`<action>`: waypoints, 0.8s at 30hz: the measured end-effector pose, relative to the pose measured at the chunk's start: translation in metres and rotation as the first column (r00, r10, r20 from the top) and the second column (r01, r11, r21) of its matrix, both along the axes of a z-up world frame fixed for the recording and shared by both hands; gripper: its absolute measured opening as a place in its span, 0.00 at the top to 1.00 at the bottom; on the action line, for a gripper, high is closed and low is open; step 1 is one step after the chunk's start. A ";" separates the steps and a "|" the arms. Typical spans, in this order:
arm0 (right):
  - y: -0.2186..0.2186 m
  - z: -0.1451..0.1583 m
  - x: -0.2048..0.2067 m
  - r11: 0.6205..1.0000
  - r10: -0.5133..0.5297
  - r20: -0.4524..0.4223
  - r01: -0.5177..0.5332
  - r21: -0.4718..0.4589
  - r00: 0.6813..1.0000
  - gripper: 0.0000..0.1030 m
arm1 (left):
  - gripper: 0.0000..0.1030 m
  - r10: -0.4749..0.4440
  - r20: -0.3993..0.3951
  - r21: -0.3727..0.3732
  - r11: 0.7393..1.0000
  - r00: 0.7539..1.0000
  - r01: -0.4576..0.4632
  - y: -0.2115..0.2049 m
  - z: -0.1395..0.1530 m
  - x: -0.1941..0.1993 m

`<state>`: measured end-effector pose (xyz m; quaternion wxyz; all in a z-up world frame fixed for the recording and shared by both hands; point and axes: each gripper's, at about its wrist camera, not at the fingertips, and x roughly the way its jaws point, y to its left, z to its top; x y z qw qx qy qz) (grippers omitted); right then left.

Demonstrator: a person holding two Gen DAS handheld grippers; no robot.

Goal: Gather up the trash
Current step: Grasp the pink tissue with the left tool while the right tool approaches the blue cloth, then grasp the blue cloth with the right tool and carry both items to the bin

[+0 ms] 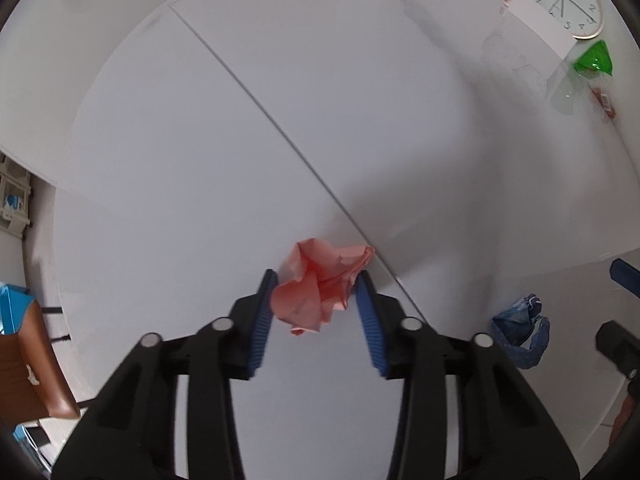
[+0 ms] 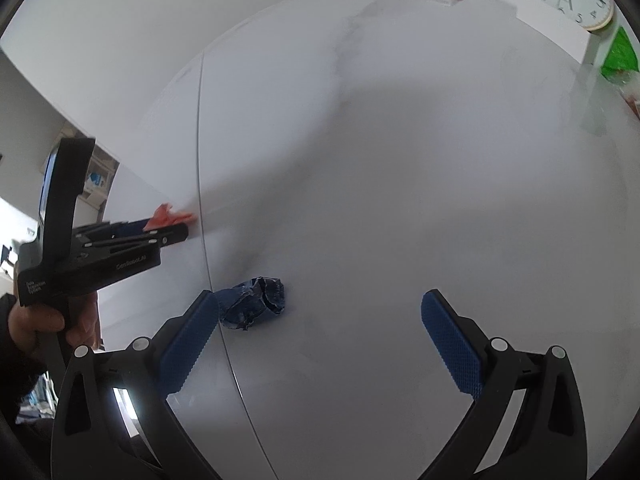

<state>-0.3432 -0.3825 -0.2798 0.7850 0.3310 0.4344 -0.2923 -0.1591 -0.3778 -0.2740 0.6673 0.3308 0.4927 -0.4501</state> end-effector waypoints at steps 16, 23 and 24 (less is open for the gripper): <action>0.033 -0.038 0.051 0.981 0.160 -0.099 -0.169 -0.093 0.982 0.13 | 0.76 0.088 -0.068 -0.088 0.992 0.994 -0.094 0.041 0.043 0.019; 0.047 -0.034 0.062 0.951 0.225 -0.192 -0.258 -0.170 0.955 0.62 | 0.76 0.145 -0.079 -0.124 0.980 0.986 -0.154 0.089 0.066 0.036; 0.048 -0.033 0.062 0.951 0.227 -0.194 -0.261 -0.168 0.954 0.64 | 0.76 0.154 -0.076 -0.128 0.978 0.985 -0.163 0.096 0.068 0.040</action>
